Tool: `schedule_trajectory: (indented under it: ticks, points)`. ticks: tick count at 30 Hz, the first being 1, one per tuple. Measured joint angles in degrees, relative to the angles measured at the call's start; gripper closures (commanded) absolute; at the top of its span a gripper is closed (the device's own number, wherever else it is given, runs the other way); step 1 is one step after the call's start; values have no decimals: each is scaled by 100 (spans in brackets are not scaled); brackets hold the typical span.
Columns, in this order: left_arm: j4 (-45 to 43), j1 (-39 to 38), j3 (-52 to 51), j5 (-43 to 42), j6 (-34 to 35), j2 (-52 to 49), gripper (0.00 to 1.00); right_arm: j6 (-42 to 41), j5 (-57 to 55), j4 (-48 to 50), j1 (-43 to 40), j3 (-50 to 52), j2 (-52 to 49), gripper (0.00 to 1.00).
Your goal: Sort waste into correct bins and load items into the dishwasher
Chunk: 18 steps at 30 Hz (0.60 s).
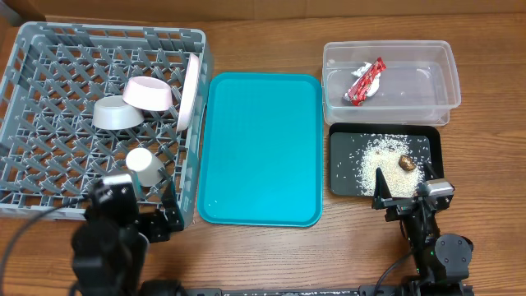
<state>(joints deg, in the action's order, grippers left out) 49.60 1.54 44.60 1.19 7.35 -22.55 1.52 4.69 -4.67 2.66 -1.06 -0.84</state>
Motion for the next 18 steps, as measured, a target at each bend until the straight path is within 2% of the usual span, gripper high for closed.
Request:
schedule_trajectory:
  ticks: [8,18]
  points:
    - [-2511,0,-2645,17,251,1637,0,0,0,-4,0,0,0,0]
    - [-4990,0,-4212,15,361,2159,0,0,-2,-4,0,0,0,0]
